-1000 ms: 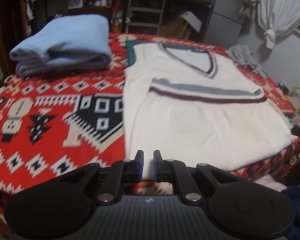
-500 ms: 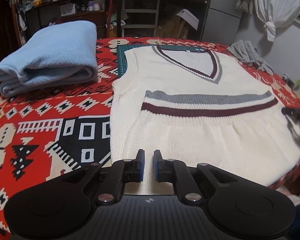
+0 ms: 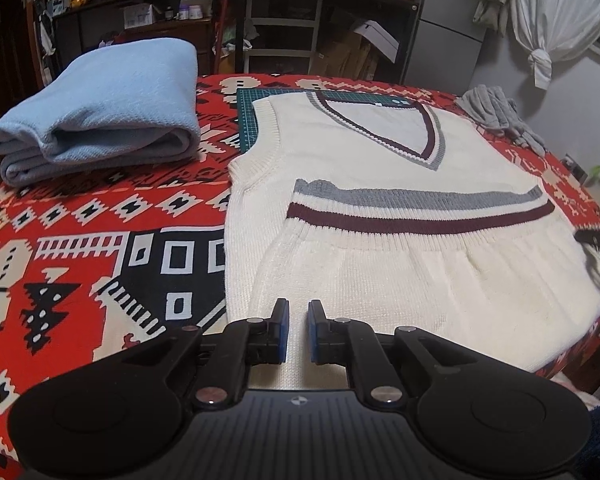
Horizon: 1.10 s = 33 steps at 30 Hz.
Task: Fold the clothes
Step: 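Open both tools and release the vest side edge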
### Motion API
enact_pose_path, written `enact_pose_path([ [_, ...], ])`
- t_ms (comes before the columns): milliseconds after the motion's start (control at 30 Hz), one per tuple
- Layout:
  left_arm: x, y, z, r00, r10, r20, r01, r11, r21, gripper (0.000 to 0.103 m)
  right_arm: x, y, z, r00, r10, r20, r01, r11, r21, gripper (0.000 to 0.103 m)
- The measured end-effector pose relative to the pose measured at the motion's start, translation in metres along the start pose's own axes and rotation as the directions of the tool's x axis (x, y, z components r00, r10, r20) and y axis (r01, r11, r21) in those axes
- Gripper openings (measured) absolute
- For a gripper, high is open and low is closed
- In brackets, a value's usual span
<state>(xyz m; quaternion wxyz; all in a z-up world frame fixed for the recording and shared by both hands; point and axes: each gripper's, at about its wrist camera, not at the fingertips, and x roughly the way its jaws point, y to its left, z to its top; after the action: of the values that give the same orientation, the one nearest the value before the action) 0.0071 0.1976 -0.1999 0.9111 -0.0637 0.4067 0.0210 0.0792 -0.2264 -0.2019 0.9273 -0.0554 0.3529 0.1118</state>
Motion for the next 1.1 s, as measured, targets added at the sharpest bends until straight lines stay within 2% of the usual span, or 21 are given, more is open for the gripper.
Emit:
enact_pose_path([
  [100, -0.007, 0.0, 0.0, 0.999, 0.046, 0.008, -0.046, 0.999, -0.019, 0.01, -0.019, 0.001, -0.006, 1.0, -0.008, 0.007, 0.008, 1.0, 0.014, 0.013],
  [200, -0.019, -0.012, 0.003, 0.999, 0.03, 0.042, -0.031, 1.0, 0.003, 0.012, -0.04, 0.014, -0.004, 0.998, 0.026, 0.054, -0.027, 1.0, 0.007, 0.018],
  [233, -0.022, -0.018, 0.005, 0.999, 0.02, 0.051, -0.02, 1.0, 0.013, 0.018, -0.044, 0.022, -0.002, 0.997, 0.048, 0.062, -0.048, 0.999, -0.005, 0.021],
  [300, -0.024, -0.032, 0.006, 0.998, 0.002, 0.066, -0.005, 0.999, 0.037, 0.034, -0.047, 0.039, 0.001, 0.992, 0.1, 0.071, -0.098, 0.995, -0.035, 0.038],
  [333, -0.022, -0.038, 0.005, 0.998, 0.002, 0.067, -0.006, 0.998, 0.061, 0.035, -0.046, 0.048, 0.002, 0.991, 0.115, 0.073, -0.111, 0.992, -0.053, 0.043],
  [400, -0.016, -0.051, 0.003, 0.998, 0.006, 0.065, -0.014, 0.993, 0.115, 0.037, -0.041, 0.066, 0.002, 0.989, 0.124, 0.075, -0.117, 0.988, -0.099, 0.067],
  [467, -0.01, -0.055, -0.002, 0.998, 0.028, 0.063, -0.036, 0.99, 0.137, 0.046, -0.035, 0.078, 0.0, 0.99, 0.121, 0.075, -0.11, 0.985, -0.132, 0.073],
  [500, -0.006, -0.056, -0.004, 0.997, 0.04, 0.062, -0.049, 0.988, 0.145, 0.049, -0.03, 0.08, -0.002, 0.991, 0.119, 0.067, -0.109, 0.985, -0.134, 0.08],
  [600, 0.001, -0.053, -0.014, 0.996, 0.065, 0.057, -0.073, 0.985, 0.155, 0.059, -0.016, 0.077, -0.008, 0.993, 0.119, 0.02, -0.117, 0.988, -0.098, 0.086],
  [667, 0.002, -0.048, -0.02, 0.995, 0.079, 0.056, -0.086, 0.985, 0.147, 0.076, -0.009, 0.068, -0.016, 0.994, 0.113, 0.0, -0.113, 0.991, -0.071, 0.095],
  [700, 0.003, -0.045, -0.022, 0.995, 0.084, 0.053, -0.091, 0.987, 0.132, 0.081, -0.007, 0.064, -0.018, 0.994, 0.108, -0.009, -0.109, 0.992, -0.056, 0.103],
  [767, 0.003, -0.037, -0.025, 0.995, 0.094, 0.045, -0.098, 0.99, 0.098, 0.1, -0.007, 0.056, -0.023, 0.995, 0.103, -0.011, -0.104, 0.994, -0.034, 0.103],
  [800, 0.004, -0.032, -0.026, 0.995, 0.086, 0.04, -0.089, 0.994, 0.071, 0.103, -0.008, 0.054, -0.024, 0.995, 0.1, -0.008, -0.1, 0.995, -0.03, 0.103],
  [867, 0.004, -0.021, -0.029, 0.998, 0.061, 0.031, -0.061, 0.998, 0.011, 0.103, -0.01, 0.051, -0.027, 0.995, 0.096, 0.0, -0.096, 0.995, -0.019, 0.103],
  [1100, 0.002, -0.021, -0.035, 0.997, 0.052, 0.063, -0.053, 0.998, 0.017, 0.103, -0.015, 0.047, -0.034, 0.991, 0.129, 0.047, -0.127, 0.991, -0.034, 0.103],
])
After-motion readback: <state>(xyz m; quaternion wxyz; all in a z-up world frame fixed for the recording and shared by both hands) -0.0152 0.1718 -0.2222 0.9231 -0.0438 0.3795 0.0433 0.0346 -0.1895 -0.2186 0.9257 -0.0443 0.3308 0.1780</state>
